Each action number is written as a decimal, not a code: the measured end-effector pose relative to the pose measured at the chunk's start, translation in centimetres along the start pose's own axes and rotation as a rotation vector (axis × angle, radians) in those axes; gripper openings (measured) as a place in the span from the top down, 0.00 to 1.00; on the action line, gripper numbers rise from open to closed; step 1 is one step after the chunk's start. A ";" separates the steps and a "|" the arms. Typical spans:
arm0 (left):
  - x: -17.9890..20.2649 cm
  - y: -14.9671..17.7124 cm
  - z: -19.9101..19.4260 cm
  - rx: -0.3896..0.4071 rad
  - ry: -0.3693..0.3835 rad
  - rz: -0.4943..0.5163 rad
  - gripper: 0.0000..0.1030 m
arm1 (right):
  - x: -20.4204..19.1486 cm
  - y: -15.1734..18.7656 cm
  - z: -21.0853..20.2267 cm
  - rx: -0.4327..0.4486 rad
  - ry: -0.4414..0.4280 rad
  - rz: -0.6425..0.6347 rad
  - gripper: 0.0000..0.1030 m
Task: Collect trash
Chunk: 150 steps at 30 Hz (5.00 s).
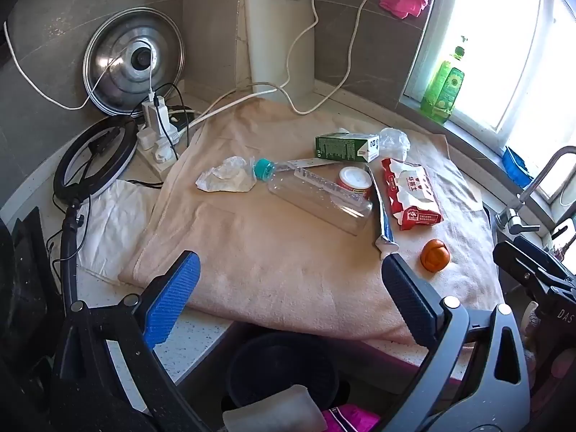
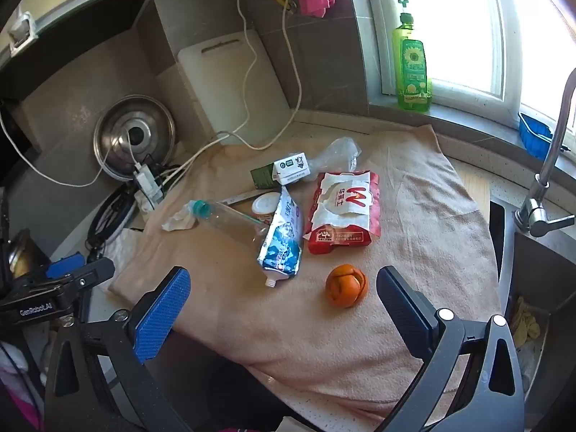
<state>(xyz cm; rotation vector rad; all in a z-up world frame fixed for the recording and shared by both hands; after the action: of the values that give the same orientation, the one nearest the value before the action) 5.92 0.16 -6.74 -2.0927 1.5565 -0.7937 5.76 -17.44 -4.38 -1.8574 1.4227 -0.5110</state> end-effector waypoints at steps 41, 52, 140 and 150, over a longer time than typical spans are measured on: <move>-1.2 -0.2 0.0 0.018 -0.024 -0.015 0.01 | 0.7 0.4 0.5 -0.014 -0.013 0.030 0.01; -1.3 -0.2 0.0 0.018 -0.023 -0.016 0.01 | 0.7 0.4 0.7 -0.017 -0.013 0.030 0.01; -11.0 -7.0 21.0 -0.189 -0.096 -0.192 0.37 | 7.2 3.8 10.4 -0.218 -0.052 0.096 0.21; -11.4 -7.5 23.9 -0.213 -0.101 -0.214 0.47 | 7.3 3.8 11.6 -0.240 -0.064 0.108 0.22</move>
<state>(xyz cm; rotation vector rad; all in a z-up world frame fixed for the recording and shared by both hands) 24.60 13.00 -22.24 -2.4446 1.4344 -0.6022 13.51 -21.21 -15.70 -1.9504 1.5874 -0.2334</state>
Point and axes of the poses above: each gripper's, at about its wrist camera, not at the fingertips, and z roughly the way its jaws point, x to its right, y to its underside, the point moved 9 cm from there along z, roughly the way its jaws point, and after that the axes turned 4 degrees about -z, right-handed, at the moved point
